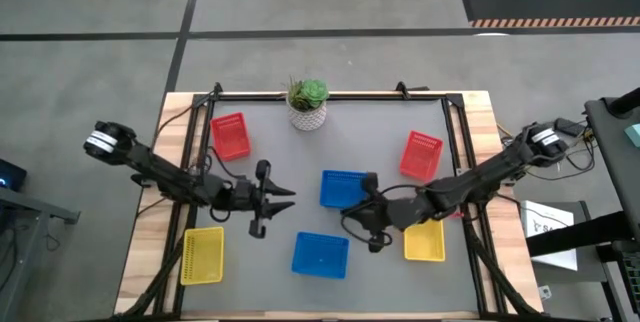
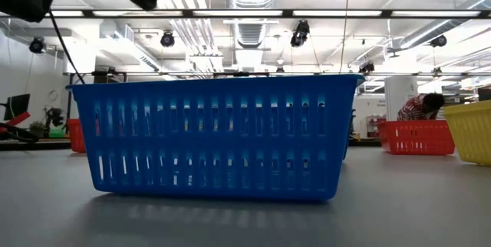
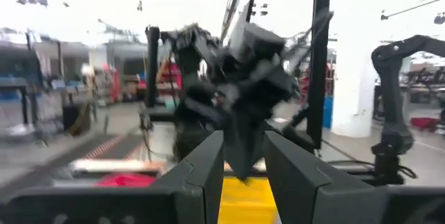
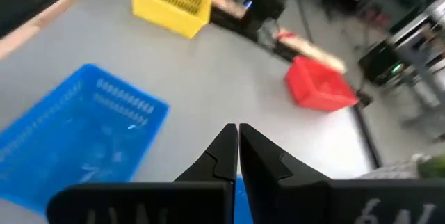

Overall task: Stack baskets by color
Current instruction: Stack the bottom blue basket on the blue baskets

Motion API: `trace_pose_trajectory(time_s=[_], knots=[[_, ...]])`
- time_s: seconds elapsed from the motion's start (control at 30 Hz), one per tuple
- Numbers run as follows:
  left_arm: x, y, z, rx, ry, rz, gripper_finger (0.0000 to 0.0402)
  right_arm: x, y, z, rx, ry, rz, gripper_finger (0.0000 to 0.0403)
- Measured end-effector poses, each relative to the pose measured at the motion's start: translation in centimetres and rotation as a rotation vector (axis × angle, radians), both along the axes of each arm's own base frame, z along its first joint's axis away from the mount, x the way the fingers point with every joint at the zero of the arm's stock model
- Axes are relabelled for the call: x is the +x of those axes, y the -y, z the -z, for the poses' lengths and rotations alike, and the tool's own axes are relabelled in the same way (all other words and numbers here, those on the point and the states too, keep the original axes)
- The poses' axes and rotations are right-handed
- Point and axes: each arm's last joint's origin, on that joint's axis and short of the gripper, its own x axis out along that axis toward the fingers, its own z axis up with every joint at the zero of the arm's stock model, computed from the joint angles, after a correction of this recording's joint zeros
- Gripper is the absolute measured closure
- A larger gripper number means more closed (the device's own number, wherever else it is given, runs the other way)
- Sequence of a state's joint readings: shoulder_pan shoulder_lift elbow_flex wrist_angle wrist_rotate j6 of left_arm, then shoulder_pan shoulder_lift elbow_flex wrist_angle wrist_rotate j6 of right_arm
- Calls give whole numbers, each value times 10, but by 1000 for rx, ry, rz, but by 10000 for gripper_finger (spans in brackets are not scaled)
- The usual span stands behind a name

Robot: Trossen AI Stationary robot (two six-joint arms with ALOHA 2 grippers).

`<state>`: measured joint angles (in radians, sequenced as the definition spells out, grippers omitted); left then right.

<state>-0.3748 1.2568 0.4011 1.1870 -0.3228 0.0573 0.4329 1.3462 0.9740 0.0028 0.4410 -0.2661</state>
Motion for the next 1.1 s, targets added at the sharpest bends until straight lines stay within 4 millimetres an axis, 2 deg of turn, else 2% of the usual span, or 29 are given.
trace_pose_trajectory(time_s=[0.17,0.4,0.6,0.8,0.93,1.1], knots=[[-14,-6,-12,99,25,-36,314,11,-25,-5,66,-113,14,394],[-37,-14,-9,92,30,-34,314,35,-58,-7,120,-216,45,394],[-48,-19,0,90,30,-33,314,57,-73,1,144,-286,97,394],[-50,-19,1,91,28,-29,314,72,-88,13,177,-321,97,390],[-50,-20,4,86,21,-26,314,83,-97,18,250,-355,120,362],[-50,-20,5,48,15,-9,314,97,-110,24,292,-404,161,299]])
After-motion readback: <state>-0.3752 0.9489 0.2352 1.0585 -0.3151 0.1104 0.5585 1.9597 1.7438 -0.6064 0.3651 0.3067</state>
